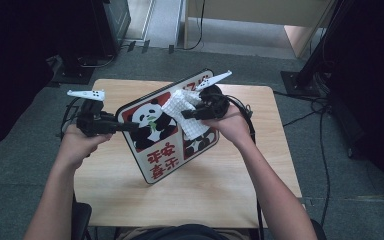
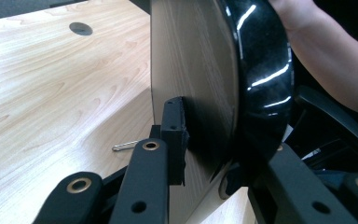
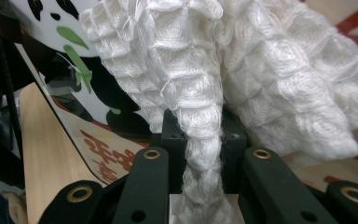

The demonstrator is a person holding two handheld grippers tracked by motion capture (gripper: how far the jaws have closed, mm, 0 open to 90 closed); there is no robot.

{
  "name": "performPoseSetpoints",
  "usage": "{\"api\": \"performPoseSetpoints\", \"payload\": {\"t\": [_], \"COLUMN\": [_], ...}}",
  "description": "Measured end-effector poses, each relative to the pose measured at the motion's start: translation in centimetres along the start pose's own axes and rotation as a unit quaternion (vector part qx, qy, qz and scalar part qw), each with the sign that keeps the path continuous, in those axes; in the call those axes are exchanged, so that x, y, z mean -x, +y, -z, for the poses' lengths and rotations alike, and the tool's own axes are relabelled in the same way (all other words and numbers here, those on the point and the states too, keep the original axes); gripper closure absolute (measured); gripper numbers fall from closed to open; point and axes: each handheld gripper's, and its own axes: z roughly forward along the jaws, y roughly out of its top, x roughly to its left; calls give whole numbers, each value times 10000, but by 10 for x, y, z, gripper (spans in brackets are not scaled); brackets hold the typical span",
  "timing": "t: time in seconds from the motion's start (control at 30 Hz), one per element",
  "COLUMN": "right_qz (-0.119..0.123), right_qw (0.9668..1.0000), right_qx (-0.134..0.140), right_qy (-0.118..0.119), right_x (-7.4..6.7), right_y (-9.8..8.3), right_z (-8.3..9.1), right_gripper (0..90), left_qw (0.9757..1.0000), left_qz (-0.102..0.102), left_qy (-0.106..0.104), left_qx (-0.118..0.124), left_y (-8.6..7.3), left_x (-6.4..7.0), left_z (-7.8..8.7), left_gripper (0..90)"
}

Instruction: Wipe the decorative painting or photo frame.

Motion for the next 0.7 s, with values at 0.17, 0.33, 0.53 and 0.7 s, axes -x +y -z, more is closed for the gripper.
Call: {"api": "performPoseSetpoints", "payload": {"t": [0.17,0.33,0.53,0.7], "right_qz": [-53,-31,-83,-123], "right_qw": [9999,9999,9999,9998], "right_qx": [1,-34,-23,-56], "right_qy": [90,101,144,166], "right_x": [2,4,5,6], "right_y": [-10,-17,-24,-32], "right_z": [-4,-8,-11,-14], "right_gripper": [780,777,778,777], "left_qw": [10000,10000,10000,10000], "left_qz": [4,4,5,5], "left_qy": [-6,-11,-15,-17], "left_qx": [1,0,-1,0], "left_y": [0,0,0,0], "left_x": [0,0,0,0], "left_z": [0,0,0,0], "left_gripper": [740,739,739,738]}}
